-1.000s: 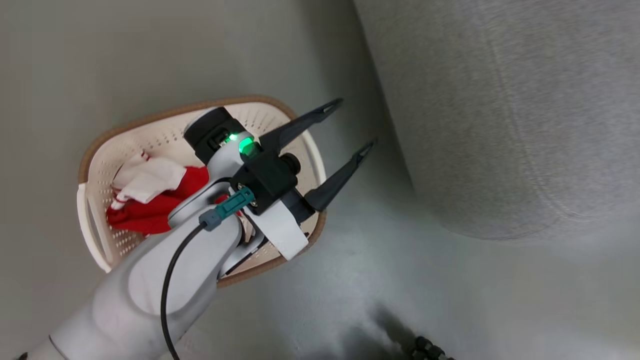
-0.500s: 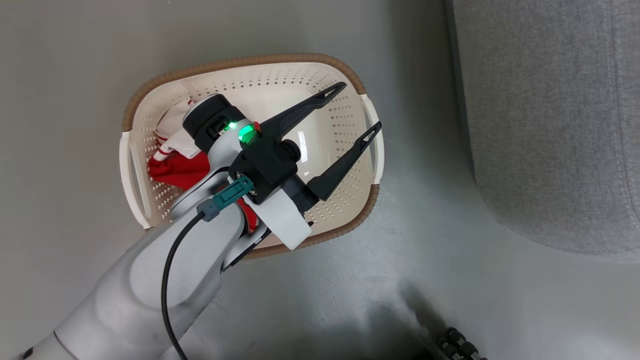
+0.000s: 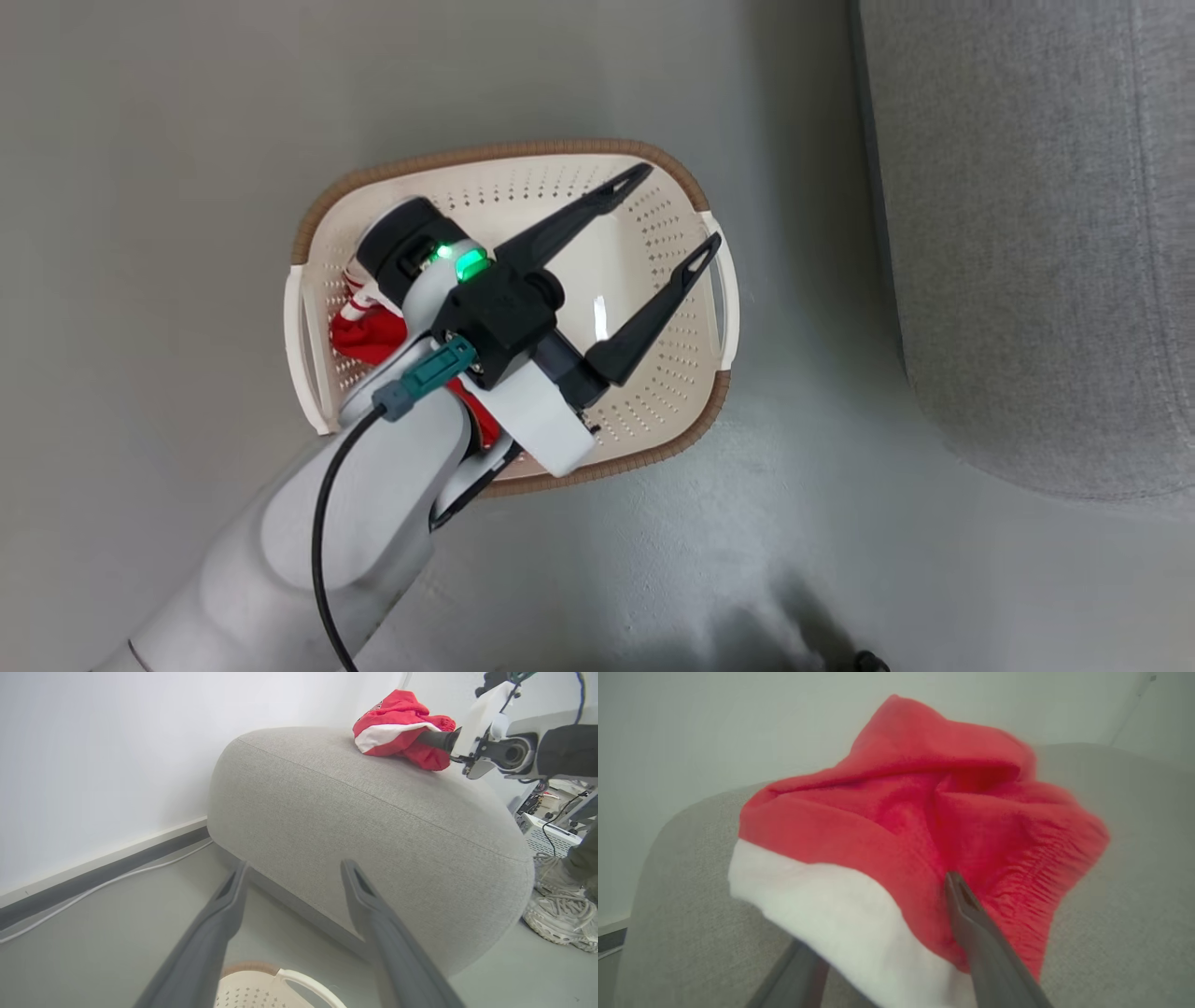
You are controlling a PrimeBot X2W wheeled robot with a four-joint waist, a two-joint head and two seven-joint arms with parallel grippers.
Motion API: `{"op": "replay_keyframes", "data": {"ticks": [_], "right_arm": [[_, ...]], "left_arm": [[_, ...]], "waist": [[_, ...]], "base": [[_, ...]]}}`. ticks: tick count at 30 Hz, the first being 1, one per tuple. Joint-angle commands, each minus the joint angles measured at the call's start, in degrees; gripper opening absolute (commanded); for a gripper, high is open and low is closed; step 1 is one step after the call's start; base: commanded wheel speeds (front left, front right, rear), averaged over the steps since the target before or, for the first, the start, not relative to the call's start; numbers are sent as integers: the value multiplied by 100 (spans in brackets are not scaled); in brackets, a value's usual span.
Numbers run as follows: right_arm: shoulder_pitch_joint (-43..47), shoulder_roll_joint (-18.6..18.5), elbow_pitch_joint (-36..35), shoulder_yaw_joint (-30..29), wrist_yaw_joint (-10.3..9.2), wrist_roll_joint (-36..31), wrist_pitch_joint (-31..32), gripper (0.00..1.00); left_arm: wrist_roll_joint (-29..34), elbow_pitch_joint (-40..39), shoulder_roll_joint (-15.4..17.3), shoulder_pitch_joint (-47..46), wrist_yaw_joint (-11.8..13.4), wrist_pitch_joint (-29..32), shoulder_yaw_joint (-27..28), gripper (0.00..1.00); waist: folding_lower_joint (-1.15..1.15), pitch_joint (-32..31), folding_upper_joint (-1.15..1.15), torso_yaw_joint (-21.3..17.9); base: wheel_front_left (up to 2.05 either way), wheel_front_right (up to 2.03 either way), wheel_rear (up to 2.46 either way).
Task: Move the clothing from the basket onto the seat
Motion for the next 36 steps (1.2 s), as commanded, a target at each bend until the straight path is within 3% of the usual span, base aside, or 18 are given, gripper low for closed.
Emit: {"op": "replay_keyframes", "data": {"ticks": [1,18,36], "right_arm": [[289,-148,-170,78,16,12,-31,100],[1815,152,-1611,1577,16,341,-31,100],[2539,648,-1954,2860,16,652,-31,100]], "left_arm": [[-49,-128,6,137,-41,-27,147,100],[-106,155,-347,1117,-41,-27,980,100],[443,820,-560,2362,-41,-27,3126,100]], "waist": [[0,-129,0,37],[0,-1613,0,465],[0,-3127,0,1184]], "base": [[0,0,0],[0,0,0],[0,0,0]]}}
